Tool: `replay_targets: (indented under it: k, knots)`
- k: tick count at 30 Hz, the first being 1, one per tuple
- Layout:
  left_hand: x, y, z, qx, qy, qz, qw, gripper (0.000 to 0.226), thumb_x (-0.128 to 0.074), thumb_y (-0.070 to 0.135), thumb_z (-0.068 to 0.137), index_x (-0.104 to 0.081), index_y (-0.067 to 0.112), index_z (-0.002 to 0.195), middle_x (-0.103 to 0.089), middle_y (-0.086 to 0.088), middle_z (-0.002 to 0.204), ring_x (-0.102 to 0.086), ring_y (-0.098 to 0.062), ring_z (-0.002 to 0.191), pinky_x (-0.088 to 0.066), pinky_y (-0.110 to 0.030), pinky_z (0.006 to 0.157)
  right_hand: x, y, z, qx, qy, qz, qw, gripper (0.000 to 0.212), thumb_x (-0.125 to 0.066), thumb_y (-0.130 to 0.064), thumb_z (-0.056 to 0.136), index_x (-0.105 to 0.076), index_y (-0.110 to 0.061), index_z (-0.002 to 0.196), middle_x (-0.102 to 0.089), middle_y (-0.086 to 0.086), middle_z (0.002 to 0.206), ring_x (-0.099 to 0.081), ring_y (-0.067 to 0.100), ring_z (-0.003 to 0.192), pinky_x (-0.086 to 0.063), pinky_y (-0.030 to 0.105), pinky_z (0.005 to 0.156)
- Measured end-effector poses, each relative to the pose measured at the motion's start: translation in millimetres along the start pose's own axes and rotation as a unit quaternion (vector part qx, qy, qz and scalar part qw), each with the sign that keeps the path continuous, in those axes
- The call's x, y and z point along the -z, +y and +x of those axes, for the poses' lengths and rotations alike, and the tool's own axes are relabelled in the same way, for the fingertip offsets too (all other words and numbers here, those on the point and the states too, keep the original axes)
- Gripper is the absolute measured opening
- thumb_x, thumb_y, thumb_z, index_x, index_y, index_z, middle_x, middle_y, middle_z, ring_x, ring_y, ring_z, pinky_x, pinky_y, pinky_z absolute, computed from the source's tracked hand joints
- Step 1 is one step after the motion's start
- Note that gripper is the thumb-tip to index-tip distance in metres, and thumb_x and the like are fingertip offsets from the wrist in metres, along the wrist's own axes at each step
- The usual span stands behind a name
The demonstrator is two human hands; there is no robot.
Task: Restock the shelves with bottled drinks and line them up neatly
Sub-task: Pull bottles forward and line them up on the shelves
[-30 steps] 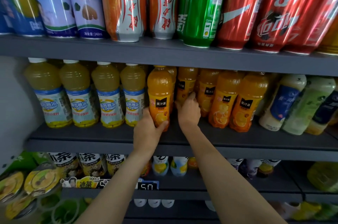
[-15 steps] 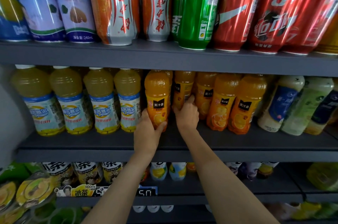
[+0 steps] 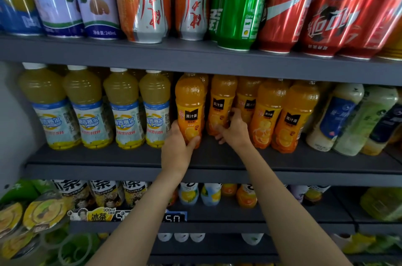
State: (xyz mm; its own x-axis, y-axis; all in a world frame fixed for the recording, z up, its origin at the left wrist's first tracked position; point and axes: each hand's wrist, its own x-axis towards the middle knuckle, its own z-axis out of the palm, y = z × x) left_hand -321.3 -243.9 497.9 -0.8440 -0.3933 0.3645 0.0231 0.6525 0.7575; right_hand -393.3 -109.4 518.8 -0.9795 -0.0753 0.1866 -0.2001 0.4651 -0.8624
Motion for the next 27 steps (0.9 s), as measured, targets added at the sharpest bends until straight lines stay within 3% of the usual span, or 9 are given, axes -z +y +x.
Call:
replay_targets:
  k: [2,4,6,19,22,24,27]
  knots:
    - [0.2,-0.1,0.0,0.003,-0.002,0.001,1.0,0.064,-0.067,0.03,0.083,-0.035,0.01,0.134,-0.053,-0.01,0.126,-0.05,-0.025,0.117,-0.041,-0.034,0.093,-5.0,-0.7,-6.4,0.021,0.064,-0.028,0.997,0.053,-0.066,-0.012,0.084,-0.034,-0.007,0.125,-0.061,0.014,0.102,-0.067,0.025,0.071,-0.057,0.03,0.053]
    - [-0.1,-0.8,1.0,0.004,-0.003,0.001,1.0,0.065,-0.067,0.03,0.082,-0.035,0.01,0.135,-0.053,-0.01,0.127,-0.05,-0.025,0.118,-0.042,-0.035,0.094,-12.1,2.0,-13.1,0.035,0.133,-0.074,0.988,0.051,-0.07,-0.02,0.082,-0.04,-0.004,0.12,-0.058,0.016,0.113,-0.063,0.032,0.093,-0.055,0.041,0.075]
    - [-1.1,-1.7,2.1,0.004,-0.003,0.003,1.0,0.066,-0.068,0.03,0.082,-0.035,0.01,0.135,-0.052,-0.01,0.127,-0.05,-0.025,0.118,-0.042,-0.036,0.094,-17.7,2.7,-15.1,0.015,0.141,-0.091,0.986,0.054,-0.071,-0.026,0.081,-0.044,-0.003,0.121,-0.055,0.016,0.119,-0.055,0.031,0.109,-0.047,0.039,0.087]
    - [0.7,-2.3,10.0,0.005,-0.048,-0.02,0.999,0.063,-0.067,0.025,0.083,-0.035,0.008,0.134,-0.051,-0.011,0.13,-0.047,-0.025,0.122,-0.038,-0.033,0.098,-23.1,2.9,-13.7,0.015,0.136,-0.109,0.985,0.052,-0.061,-0.021,0.089,-0.04,-0.006,0.134,-0.053,0.013,0.129,-0.052,0.028,0.117,-0.045,0.038,0.092]
    - [2.9,-2.6,14.5,-0.005,-0.076,-0.035,0.997,0.064,-0.067,0.021,0.083,-0.034,0.007,0.135,-0.051,-0.011,0.131,-0.046,-0.025,0.124,-0.036,-0.033,0.1,-18.0,0.3,-28.3,0.068,0.175,-0.098,0.977,0.043,-0.063,-0.019,0.087,-0.047,-0.006,0.125,-0.053,0.012,0.121,-0.057,0.027,0.104,-0.049,0.036,0.084]
    - [2.7,-3.7,15.5,-0.013,-0.077,-0.039,0.996,0.063,-0.067,0.02,0.083,-0.035,0.006,0.135,-0.051,-0.012,0.131,-0.047,-0.026,0.123,-0.036,-0.033,0.1,-10.7,0.7,-42.1,0.131,0.24,-0.095,0.957,0.037,-0.066,-0.014,0.085,-0.051,-0.003,0.116,-0.05,0.013,0.116,-0.056,0.023,0.099,-0.052,0.033,0.078]
    - [0.2,-4.6,12.7,-0.015,-0.065,-0.056,0.996,0.061,-0.068,0.018,0.082,-0.037,0.006,0.133,-0.053,-0.011,0.129,-0.048,-0.025,0.122,-0.035,-0.026,0.097,9.6,4.1,-58.7,0.112,0.345,-0.064,0.93,0.046,-0.068,-0.015,0.083,-0.047,0.0,0.121,-0.042,0.016,0.126,-0.043,0.02,0.114,-0.042,0.025,0.091]
